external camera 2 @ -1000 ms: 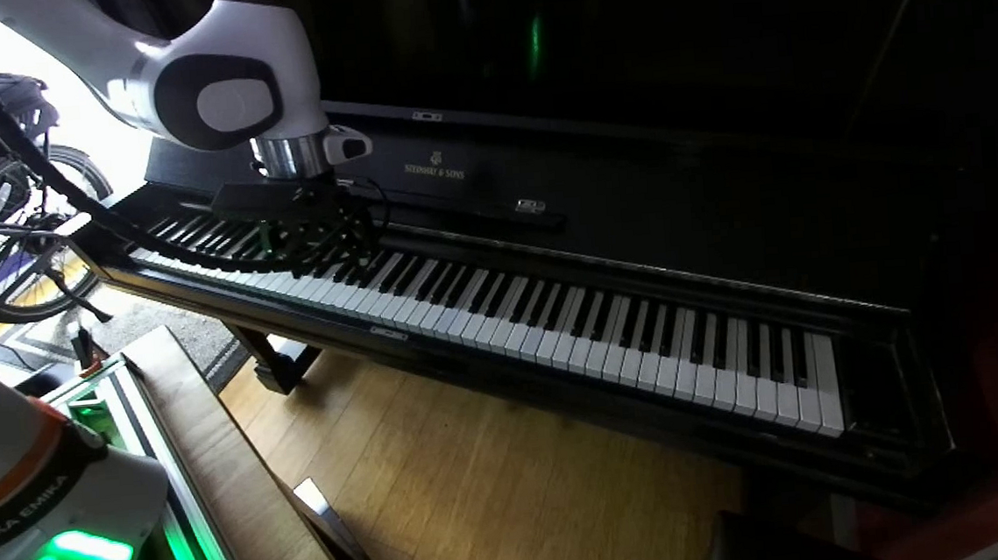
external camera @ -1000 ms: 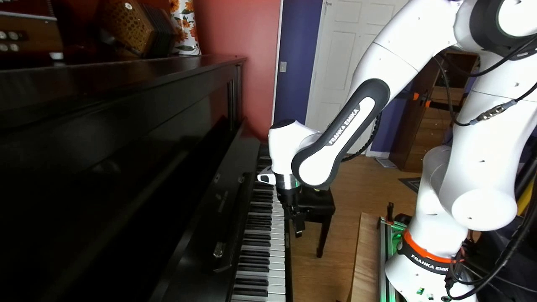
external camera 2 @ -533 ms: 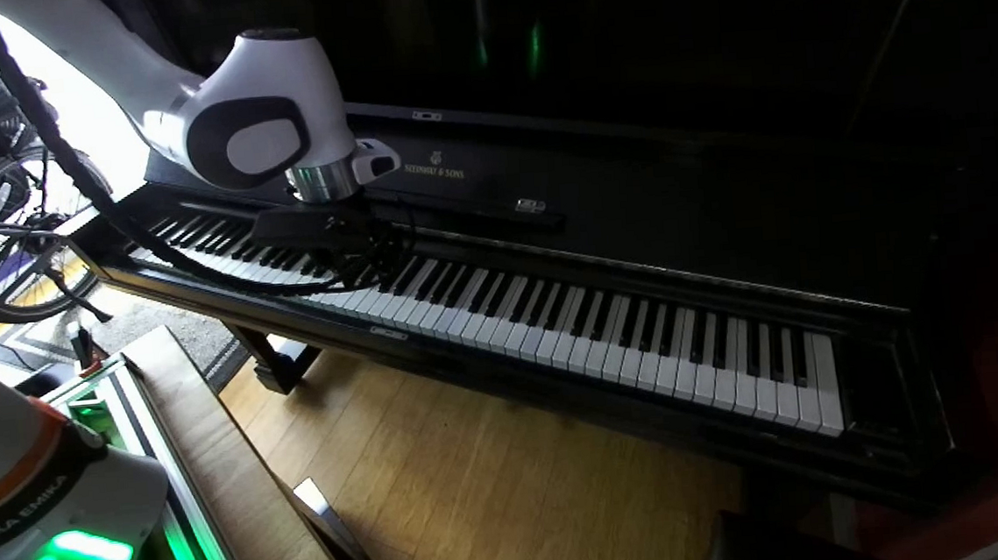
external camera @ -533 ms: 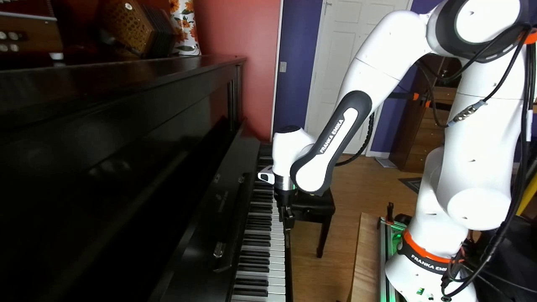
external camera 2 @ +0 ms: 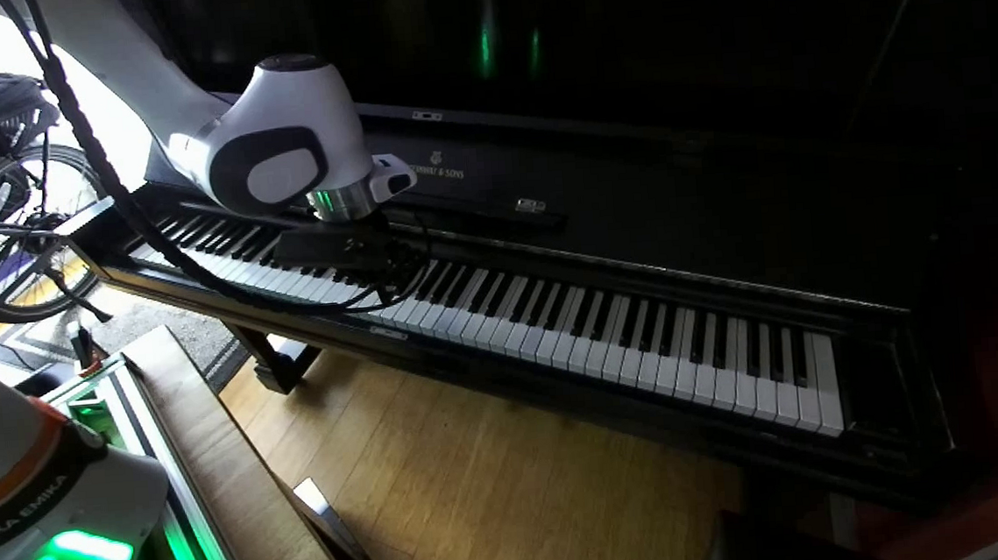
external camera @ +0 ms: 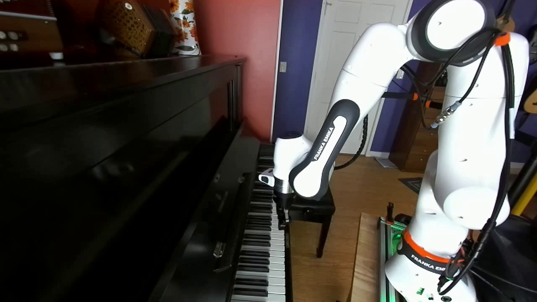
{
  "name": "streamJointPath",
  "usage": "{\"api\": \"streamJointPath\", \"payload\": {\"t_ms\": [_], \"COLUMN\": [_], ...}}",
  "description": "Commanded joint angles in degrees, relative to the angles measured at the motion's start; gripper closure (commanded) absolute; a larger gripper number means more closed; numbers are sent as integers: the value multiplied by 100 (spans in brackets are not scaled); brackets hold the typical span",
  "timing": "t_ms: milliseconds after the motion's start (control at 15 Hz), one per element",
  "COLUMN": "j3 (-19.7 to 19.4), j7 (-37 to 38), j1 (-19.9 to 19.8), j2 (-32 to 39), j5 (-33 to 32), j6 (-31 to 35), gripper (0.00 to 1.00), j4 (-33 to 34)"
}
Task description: Push a white key on the piano
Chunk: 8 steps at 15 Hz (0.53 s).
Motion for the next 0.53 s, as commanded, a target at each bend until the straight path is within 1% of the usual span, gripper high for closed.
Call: {"api": "streamJointPath", "payload": {"t_ms": [0, 333, 467], "j3": [183, 317, 294], "j7": [-77, -68, -22], "j1": [-222, -385, -400], "j2": [288, 523, 590], "j5": [47, -38, -144], "j6": [225, 380, 393], "gripper": [100, 100, 100], "j4": [114, 235, 281]}}
